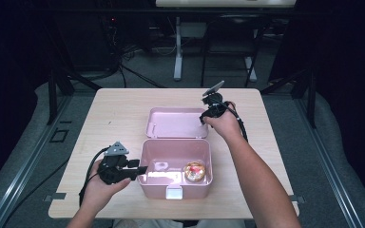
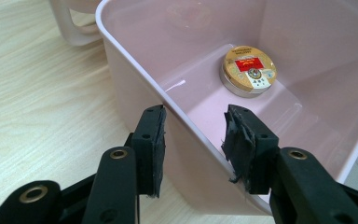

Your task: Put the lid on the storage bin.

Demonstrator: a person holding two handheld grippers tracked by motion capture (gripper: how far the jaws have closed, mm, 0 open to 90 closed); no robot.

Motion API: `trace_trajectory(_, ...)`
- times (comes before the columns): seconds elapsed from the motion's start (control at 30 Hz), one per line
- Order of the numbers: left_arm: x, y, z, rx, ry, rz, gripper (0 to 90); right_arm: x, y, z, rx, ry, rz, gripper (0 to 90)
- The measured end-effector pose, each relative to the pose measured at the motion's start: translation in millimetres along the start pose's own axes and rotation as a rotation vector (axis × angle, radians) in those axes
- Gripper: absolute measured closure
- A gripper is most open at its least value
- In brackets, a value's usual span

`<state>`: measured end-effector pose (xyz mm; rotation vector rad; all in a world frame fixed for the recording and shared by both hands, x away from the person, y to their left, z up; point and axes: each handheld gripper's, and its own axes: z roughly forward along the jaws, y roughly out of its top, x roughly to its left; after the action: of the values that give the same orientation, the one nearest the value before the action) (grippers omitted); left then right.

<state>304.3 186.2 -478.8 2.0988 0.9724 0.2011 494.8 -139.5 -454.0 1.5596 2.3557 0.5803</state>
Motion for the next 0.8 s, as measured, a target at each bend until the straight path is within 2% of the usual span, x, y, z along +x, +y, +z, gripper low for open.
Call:
trace_trajectory(0.03, 0.1, 0.0, 0.0, 0.0, -0.001, -0.001, 57.7, 0.1, 0.5, 0.9, -0.005, 0.006, 0.005, 41.4)
trace_trajectory(0.2, 0.2, -0.4, 1.3, -0.005, 0.003, -0.006, 57.7, -1.0, 1.2, 5.4, -0.024, -0.028, 0.027, 46.9)
trace_trajectory(0.27, 0.2, -0.4, 1.4, -0.005, 0.001, -0.009, 57.7, -1.1, 1.4, 5.9, -0.052, -0.053, 0.035, 47.7)
trace_trajectory(0.37, 0.2, -0.5, 1.4, -0.006, 0.001, -0.009, 57.7, -4.3, 2.0, 8.6, -0.058, -0.035, 0.089, 47.2)
trace_trajectory(0.4, 0.2, -0.4, 1.4, -0.005, 0.001, -0.009, 57.7, -5.9, 2.1, 10.9, -0.057, -0.043, 0.101, 47.4)
trace_trajectory(0.53, 0.2, -0.3, 1.3, -0.004, 0.002, -0.005, 57.7, -7.4, 2.8, 13.6, -0.065, -0.054, 0.121, 49.9)
trace_trajectory(0.57, 0.3, -0.2, 1.2, -0.003, 0.003, -0.002, 57.7, -7.0, 3.7, 14.7, -0.064, -0.031, 0.136, 52.0)
trace_trajectory(0.7, 0.5, -0.3, 1.3, -0.004, 0.002, -0.002, 57.7, -5.3, 4.9, 16.0, -0.067, -0.024, 0.13, 52.2)
trace_trajectory(0.8, 0.4, -0.3, 1.4, -0.004, 0.001, -0.005, 57.6, -2.5, 7.1, 17.0, -0.076, -0.049, 0.131, 55.0)
